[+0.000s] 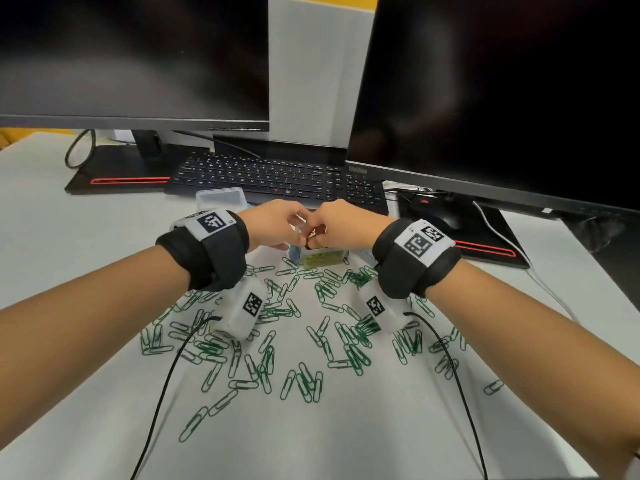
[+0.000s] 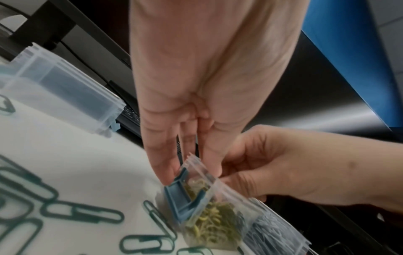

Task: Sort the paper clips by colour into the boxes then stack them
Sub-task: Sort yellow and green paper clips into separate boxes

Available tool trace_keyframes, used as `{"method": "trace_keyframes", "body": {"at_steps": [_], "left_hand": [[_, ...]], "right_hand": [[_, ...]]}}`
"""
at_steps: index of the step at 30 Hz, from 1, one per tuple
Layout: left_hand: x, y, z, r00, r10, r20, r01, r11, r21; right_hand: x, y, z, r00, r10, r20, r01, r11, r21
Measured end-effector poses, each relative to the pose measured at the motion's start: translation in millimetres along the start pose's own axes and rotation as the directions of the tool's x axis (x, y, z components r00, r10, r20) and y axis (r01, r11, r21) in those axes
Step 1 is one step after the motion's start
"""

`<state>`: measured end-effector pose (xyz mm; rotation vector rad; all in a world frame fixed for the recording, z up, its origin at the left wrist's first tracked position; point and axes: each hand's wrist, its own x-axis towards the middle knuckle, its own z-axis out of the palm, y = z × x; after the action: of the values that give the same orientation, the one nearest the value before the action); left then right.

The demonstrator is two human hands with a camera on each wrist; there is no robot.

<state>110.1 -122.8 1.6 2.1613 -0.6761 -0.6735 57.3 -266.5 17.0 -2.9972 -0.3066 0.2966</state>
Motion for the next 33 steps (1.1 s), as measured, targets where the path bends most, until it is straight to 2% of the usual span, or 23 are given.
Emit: {"method": "trace_keyframes", "body": {"at_steps": [6,11,13,18,26,33], "left_hand": [[3.5,-3.5,-3.8,0.999,-0.004,0.051,0.009,0.995,-0.096],[5.4,-7.3,-6.4,0.997,-0.016,0.080,0.027,0.990,-0.140],[6.0,-8.1,-7.0,0.996,-0.022,0.086,0.033,0.990,-0.137],[5.7,-6.9,-8.2,0.994,-0.044,0.105,0.056,0.991,-0.117],[6.2,-7.3,-9.8,0.995,-0.052,0.080,0.060,0.993,-0.102],[9.9,-11.4,-14.0,0.996,-0.061,0.071,0.067,0.993,-0.097]], "right_hand": [[14.5,-0.9,0.1,0.998,-0.009,0.068,0.017,0.994,-0.110],[17.2,3.6,4.4,0.998,-0.061,-0.004,0.060,0.993,-0.102],[14.2,8.4,5.9,0.997,-0.067,-0.041,0.065,0.997,-0.045],[4.0,20.3,5.2,0.989,-0.008,-0.145,0.041,0.973,0.227],[-1.8,27.7,5.2,0.987,0.087,-0.138,-0.019,0.902,0.432],[-6.1,24.2,2.6,0.976,0.171,-0.133,-0.039,0.744,0.667]]}}
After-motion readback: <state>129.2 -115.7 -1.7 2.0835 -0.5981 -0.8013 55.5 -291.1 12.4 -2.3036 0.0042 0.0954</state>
